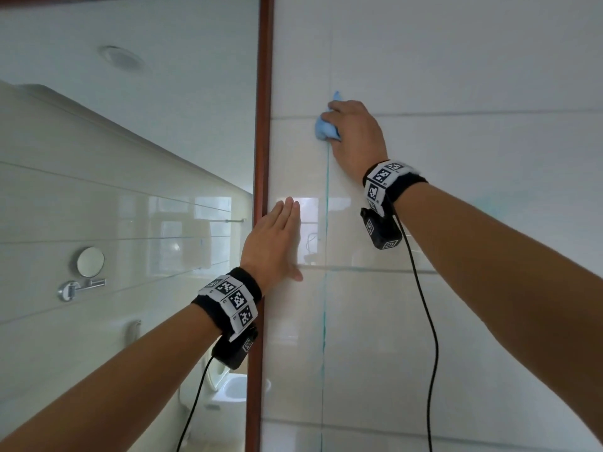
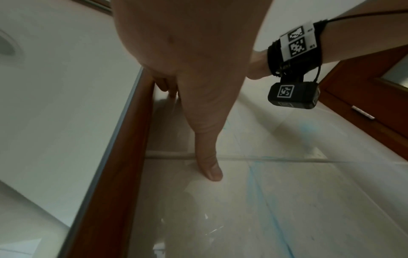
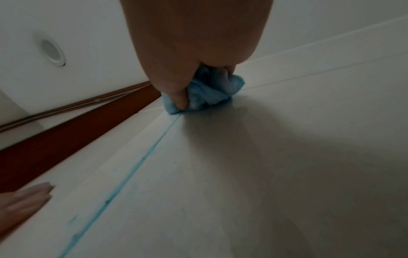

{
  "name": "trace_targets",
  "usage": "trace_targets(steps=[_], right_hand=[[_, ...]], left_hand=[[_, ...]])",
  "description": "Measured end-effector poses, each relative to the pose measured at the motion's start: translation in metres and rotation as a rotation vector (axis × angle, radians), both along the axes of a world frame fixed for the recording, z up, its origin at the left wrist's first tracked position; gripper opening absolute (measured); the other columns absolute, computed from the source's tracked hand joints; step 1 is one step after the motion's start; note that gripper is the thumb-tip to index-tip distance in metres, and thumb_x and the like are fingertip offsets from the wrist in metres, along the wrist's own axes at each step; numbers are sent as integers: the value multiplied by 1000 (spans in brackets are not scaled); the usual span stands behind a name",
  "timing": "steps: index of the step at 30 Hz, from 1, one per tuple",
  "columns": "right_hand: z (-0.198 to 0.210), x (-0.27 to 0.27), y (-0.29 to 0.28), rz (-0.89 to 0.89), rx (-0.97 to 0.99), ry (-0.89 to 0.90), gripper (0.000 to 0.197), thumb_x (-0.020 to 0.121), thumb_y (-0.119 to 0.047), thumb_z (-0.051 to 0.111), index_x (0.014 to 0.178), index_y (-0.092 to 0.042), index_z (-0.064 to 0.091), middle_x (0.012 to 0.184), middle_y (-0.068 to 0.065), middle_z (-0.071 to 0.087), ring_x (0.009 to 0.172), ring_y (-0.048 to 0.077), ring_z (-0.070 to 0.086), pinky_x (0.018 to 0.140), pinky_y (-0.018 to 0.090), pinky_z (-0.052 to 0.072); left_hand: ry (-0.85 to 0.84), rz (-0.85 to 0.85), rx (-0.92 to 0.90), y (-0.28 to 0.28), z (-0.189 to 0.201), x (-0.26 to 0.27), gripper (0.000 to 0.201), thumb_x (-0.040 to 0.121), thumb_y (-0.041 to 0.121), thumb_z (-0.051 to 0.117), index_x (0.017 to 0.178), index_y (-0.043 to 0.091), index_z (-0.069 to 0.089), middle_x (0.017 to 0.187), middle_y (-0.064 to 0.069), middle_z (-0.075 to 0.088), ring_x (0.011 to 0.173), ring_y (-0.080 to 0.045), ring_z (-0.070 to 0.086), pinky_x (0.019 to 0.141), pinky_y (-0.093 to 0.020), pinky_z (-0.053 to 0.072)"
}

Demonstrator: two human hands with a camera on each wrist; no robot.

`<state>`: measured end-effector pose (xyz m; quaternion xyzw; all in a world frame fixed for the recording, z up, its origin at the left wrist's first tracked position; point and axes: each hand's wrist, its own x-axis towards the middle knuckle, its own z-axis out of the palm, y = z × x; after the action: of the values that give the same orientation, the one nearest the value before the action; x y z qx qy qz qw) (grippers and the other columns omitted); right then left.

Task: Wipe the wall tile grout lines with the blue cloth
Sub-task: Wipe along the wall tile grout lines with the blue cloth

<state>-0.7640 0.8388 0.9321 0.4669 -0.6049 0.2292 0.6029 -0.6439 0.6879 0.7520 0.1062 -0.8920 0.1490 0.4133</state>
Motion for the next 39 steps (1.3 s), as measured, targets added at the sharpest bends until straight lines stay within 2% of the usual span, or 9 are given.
trace_targets(steps=[6, 12, 16, 18, 24, 28, 31, 33, 39], right_hand=[[-24, 2, 6, -57, 115, 15, 31, 74, 5, 50, 88, -14, 71, 98, 2, 65, 95, 28, 57, 72, 44, 54], [-90, 13, 22, -201, 263, -42, 36, 83, 4, 62, 114, -9, 71, 121, 6, 65, 110, 29, 56, 80, 37, 51], [-127, 7, 38, -177, 350, 1, 39, 79, 10, 64, 114, -7, 72, 118, 7, 66, 106, 31, 59, 73, 30, 42], [-133, 5, 46, -197, 369, 56, 38, 80, 9, 66, 114, -8, 71, 116, 7, 66, 104, 31, 59, 72, 31, 45], [-74, 20, 54, -329, 174, -27, 36, 94, -9, 60, 129, -7, 63, 137, 12, 56, 121, 36, 50, 81, 40, 47], [-19, 28, 41, -333, 70, -41, 26, 102, -31, 58, 115, -10, 66, 125, 9, 58, 120, 32, 49, 74, 39, 41], [-3, 27, 25, -378, 87, 47, 11, 96, -24, 57, 89, -18, 64, 106, 5, 61, 109, 32, 53, 68, 37, 31], [1, 23, 14, -413, 49, 98, 17, 88, -11, 54, 75, -22, 58, 96, 2, 60, 103, 31, 53, 66, 37, 27], [-12, 7, -3, -317, 11, 193, 20, 80, -4, 53, 74, -16, 69, 92, 3, 66, 94, 32, 57, 68, 36, 30]], left_hand=[[-19, 14, -4, 1, -1, 2, 146, 71, 57, 89, 165, 7, -11, 175, -8, -10, 162, -22, -6, 130, -35, 5], [-25, 49, 0, 5, -3, 4, 145, 72, 57, 88, 165, 7, -12, 175, -9, -10, 162, -23, -3, 130, -37, 2], [-30, 57, 11, 10, -8, 9, 141, 75, 56, 86, 164, 7, -12, 175, -9, -9, 162, -23, -3, 129, -37, 0], [-31, 59, 14, 11, -7, 10, 140, 76, 56, 86, 164, 7, -12, 175, -9, -10, 162, -23, -3, 129, -37, 0], [-49, 70, 23, 14, -4, 11, 140, 76, 55, 87, 165, 7, -11, 175, -10, -8, 162, -24, -2, 130, -37, 1], [-36, 64, 15, 14, 0, 10, 135, 78, 59, 84, 165, 7, -5, 175, -10, -2, 162, -24, 3, 129, -37, 4], [27, 44, -15, 16, 9, 9, 130, 78, 60, 83, 165, 6, 2, 175, -9, 5, 162, -24, 7, 130, -37, 6], [54, 45, -19, 16, 17, 5, 136, 76, 58, 86, 165, 6, -2, 175, -10, 0, 162, -24, 4, 130, -38, 5], [40, 68, -4, 10, 25, -13, 145, 70, 58, 89, 165, 6, -8, 175, -7, -9, 162, -21, -1, 131, -38, 5]])
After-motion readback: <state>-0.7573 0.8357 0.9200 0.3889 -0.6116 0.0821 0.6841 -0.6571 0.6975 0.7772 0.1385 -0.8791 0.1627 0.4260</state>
